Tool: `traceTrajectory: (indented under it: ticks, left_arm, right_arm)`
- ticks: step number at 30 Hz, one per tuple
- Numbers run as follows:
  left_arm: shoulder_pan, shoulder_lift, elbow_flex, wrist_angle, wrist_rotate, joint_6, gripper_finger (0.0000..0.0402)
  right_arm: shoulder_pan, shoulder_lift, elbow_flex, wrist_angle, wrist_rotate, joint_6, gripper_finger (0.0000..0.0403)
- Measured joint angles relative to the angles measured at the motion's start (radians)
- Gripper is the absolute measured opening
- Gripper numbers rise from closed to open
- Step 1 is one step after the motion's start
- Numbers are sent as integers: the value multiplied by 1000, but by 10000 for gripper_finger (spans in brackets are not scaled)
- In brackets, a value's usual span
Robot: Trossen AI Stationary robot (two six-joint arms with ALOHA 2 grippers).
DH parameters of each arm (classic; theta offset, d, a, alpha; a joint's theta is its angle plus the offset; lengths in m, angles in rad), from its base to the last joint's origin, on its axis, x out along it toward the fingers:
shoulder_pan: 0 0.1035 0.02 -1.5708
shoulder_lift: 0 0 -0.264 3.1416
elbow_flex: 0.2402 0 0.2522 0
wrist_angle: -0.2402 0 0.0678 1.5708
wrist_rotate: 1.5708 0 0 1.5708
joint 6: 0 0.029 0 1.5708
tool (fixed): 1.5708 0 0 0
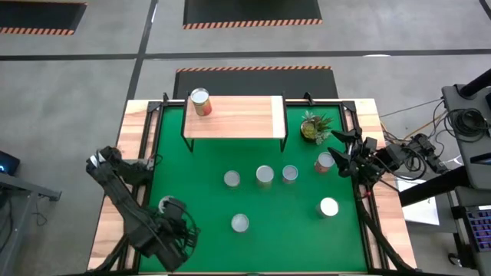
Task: Pick and place cans onto a shelf
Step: Put the big blue can on the shelf aligned with the other big orange can
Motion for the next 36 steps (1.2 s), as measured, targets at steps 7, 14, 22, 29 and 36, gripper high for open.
traceTrajectory:
  ticks: [7,14,22,29,36]
  left_arm:
    - [-15,-66,-154,1,45,-103,0]
    - [-10,-168,-377,65,33,-226,0]
    - [-11,-227,-513,178,20,-303,34]
    - [-11,-231,-510,192,21,-301,176]
    - [-11,-212,-521,168,46,-310,323]
  right_arm:
    - [0,0,0,-1,0,-3,327]
    - [0,0,0,3,0,2,327]
    - [0,0,0,-2,0,2,327]
    - [0,0,0,-4,0,-1,327]
    - [0,0,0,-4,0,-2,327]
